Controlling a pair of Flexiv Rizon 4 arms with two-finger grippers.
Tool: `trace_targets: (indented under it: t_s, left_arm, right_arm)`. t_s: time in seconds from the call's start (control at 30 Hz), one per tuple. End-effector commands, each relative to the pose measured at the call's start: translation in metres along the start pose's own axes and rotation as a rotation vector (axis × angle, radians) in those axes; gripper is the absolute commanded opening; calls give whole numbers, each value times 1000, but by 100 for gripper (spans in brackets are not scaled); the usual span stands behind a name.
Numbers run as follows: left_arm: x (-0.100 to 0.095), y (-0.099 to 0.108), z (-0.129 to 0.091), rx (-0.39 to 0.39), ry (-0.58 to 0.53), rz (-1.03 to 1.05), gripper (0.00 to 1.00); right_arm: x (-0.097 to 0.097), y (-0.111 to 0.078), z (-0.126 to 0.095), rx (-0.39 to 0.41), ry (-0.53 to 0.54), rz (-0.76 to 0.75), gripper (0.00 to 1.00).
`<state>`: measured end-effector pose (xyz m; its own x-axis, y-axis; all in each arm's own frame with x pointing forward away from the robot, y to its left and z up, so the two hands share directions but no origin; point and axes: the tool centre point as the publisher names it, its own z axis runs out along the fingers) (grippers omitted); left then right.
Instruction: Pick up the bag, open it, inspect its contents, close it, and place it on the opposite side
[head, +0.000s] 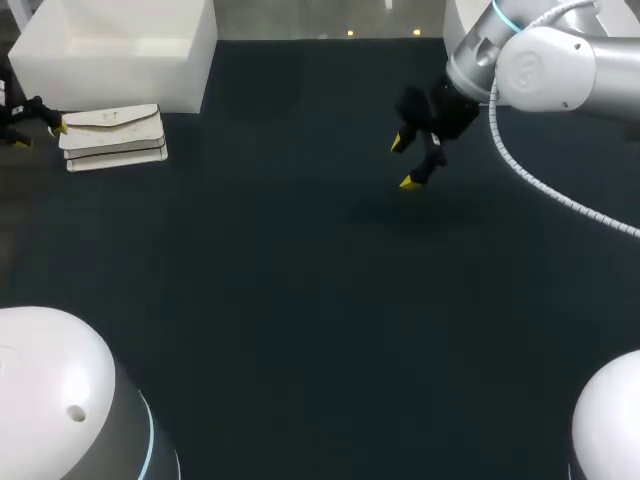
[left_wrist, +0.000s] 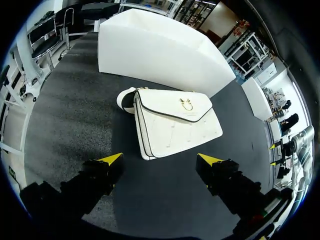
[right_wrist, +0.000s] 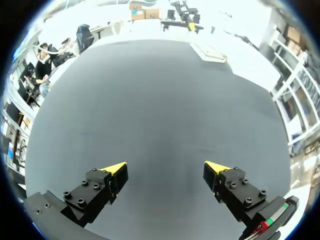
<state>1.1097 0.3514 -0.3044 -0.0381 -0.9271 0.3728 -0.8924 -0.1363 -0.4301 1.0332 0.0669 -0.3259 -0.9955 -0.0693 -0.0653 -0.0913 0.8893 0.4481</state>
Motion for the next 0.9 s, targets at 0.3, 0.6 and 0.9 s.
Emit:
trace_targets:
  t_s: [0.3, 0.6, 0.9]
  left_arm:
    - [-18, -10, 22, 40, 67, -60, 94]
    - [-17, -24, 48, 46, 109, -60, 77]
    - [-16, -35, 61, 59, 138, -57, 64]
  right_arm:
    - [-1, 0, 0, 0, 4, 0, 100]
    - [-1, 0, 0, 0, 4, 0, 100]
    - [-1, 0, 0, 0, 4, 0, 100]
